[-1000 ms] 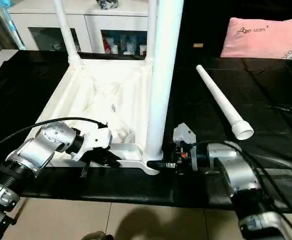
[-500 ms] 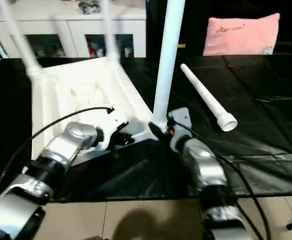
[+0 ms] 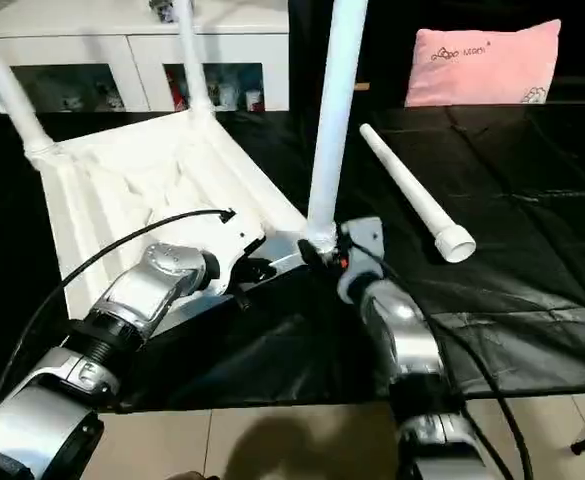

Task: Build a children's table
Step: Rotate leg to tighten

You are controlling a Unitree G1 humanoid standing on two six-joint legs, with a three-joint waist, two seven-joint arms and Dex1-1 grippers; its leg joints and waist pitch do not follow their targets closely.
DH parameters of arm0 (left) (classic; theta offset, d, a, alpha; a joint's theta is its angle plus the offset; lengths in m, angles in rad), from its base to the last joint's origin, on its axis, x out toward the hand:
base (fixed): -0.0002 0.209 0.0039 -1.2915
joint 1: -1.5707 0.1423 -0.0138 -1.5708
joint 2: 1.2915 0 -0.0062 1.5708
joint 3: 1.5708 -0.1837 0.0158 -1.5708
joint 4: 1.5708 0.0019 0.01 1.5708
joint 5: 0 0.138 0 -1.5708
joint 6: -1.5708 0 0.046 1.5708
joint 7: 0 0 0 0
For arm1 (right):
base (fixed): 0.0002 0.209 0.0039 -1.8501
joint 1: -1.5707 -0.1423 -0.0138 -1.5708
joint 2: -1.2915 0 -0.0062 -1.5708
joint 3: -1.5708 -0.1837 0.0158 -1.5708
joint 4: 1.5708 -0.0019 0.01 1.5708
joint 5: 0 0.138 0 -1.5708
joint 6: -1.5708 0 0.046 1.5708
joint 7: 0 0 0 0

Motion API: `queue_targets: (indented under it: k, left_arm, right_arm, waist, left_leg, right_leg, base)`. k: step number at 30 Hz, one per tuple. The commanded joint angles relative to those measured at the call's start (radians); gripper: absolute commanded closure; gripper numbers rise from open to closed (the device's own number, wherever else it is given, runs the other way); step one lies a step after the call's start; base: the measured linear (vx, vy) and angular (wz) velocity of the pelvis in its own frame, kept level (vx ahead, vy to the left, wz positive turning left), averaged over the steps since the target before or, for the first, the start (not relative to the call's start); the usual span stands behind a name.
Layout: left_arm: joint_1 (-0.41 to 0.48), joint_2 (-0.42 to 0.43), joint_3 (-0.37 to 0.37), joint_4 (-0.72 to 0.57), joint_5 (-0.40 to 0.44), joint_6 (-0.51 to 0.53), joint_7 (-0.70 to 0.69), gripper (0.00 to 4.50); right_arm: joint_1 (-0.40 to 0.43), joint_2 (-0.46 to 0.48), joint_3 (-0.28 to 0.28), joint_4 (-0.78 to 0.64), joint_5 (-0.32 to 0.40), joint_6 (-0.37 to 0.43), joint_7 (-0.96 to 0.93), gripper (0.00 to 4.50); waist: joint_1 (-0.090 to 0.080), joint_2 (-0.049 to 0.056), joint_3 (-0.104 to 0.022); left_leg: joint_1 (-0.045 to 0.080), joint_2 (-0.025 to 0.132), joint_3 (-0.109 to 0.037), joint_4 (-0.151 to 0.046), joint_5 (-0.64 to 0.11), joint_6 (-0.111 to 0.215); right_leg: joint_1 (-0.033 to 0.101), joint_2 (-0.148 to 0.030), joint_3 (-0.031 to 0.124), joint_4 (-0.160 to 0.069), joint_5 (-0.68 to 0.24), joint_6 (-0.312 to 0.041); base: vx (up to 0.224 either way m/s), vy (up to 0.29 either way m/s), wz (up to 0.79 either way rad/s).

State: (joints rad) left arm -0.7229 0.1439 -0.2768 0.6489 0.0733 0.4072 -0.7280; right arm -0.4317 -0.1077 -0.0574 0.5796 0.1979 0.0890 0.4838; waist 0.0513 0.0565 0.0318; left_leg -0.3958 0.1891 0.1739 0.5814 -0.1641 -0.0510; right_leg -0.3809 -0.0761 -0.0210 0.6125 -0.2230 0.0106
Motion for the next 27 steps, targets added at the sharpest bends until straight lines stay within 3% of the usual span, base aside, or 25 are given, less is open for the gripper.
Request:
queue_targets:
  k: [1, 6, 9, 12, 17, 22, 27]
  left_arm:
    - [-0.044, 0.018, 0.028, -0.018, 0.000, -0.045, 0.019, 4.50]
    - [-0.038, 0.040, 0.017, -0.010, 0.004, -0.072, -0.015, 4.50]
    - [-0.031, 0.059, 0.005, 0.001, 0.008, -0.099, -0.046, 4.50]
    - [-0.014, 0.084, -0.010, -0.002, 0.004, -0.141, -0.101, 4.50]
    - [0.012, 0.143, -0.050, -0.011, 0.006, -0.232, -0.228, 4.50]
    - [0.028, 0.214, -0.085, -0.028, -0.009, -0.337, -0.400, 4.50]
    - [0.027, 0.263, -0.127, -0.035, -0.001, -0.403, -0.523, 4.50]
  right_arm:
    - [0.059, -0.025, 0.009, -0.046, 0.039, 0.106, 0.082, 0.26]
    - [0.109, -0.084, -0.013, -0.153, 0.086, 0.166, 0.147, 0.06]
    - [0.127, -0.121, -0.032, -0.220, 0.133, 0.216, 0.183, 0.06]
    - [0.143, -0.205, 0.024, -0.276, 0.059, 0.158, 0.239, 0.06]
    - [0.132, -0.296, 0.040, -0.296, 0.040, 0.123, 0.356, 0.06]
    - [0.115, -0.377, 0.084, -0.335, 0.072, 0.121, 0.512, 0.06]
    - [0.081, -0.413, 0.141, -0.324, 0.057, 0.103, 0.622, 0.06]
  waist:
    - [0.007, -0.002, -0.056]
    - [0.013, -0.004, -0.066]
    - [0.015, -0.004, -0.061]
    - [0.017, -0.002, -0.058]
    - [0.023, -0.005, -0.058]
    - [0.044, -0.005, -0.059]
    - [0.063, -0.005, -0.060]
  left_leg:
    - [0.020, 0.029, -0.013, -0.067, -0.197, 0.045]
    - [0.014, 0.026, -0.012, -0.053, -0.096, 0.092]
    - [0.014, 0.027, -0.010, -0.053, -0.110, 0.108]
    - [0.016, 0.030, -0.009, -0.053, -0.120, 0.092]
    - [0.015, 0.029, -0.008, -0.051, -0.119, 0.096]
    - [0.021, 0.035, -0.005, -0.048, -0.117, 0.108]
    - [0.025, 0.041, -0.003, -0.047, -0.126, 0.097]
  right_leg:
    - [0.044, -0.052, 0.018, -0.069, 0.046, -0.237]
    - [0.049, -0.052, 0.014, -0.055, 0.218, -0.260]
    - [0.048, -0.054, 0.014, -0.058, 0.174, -0.264]
    - [0.044, -0.053, 0.014, -0.062, 0.115, -0.260]
    - [0.044, -0.053, 0.015, -0.060, 0.108, -0.261]
    - [0.038, -0.051, 0.014, -0.055, 0.118, -0.268]
    - [0.030, -0.055, 0.014, -0.050, 0.082, -0.271]
  base:
    - [0.000, 0.000, 0.00]
    - [0.000, 0.000, 0.00]
    - [0.000, 0.000, 0.00]
    - [0.000, 0.000, 0.00]
    - [0.000, 0.000, 0.00]
    - [0.000, 0.000, 0.00]
    - [0.000, 0.000, 0.00]
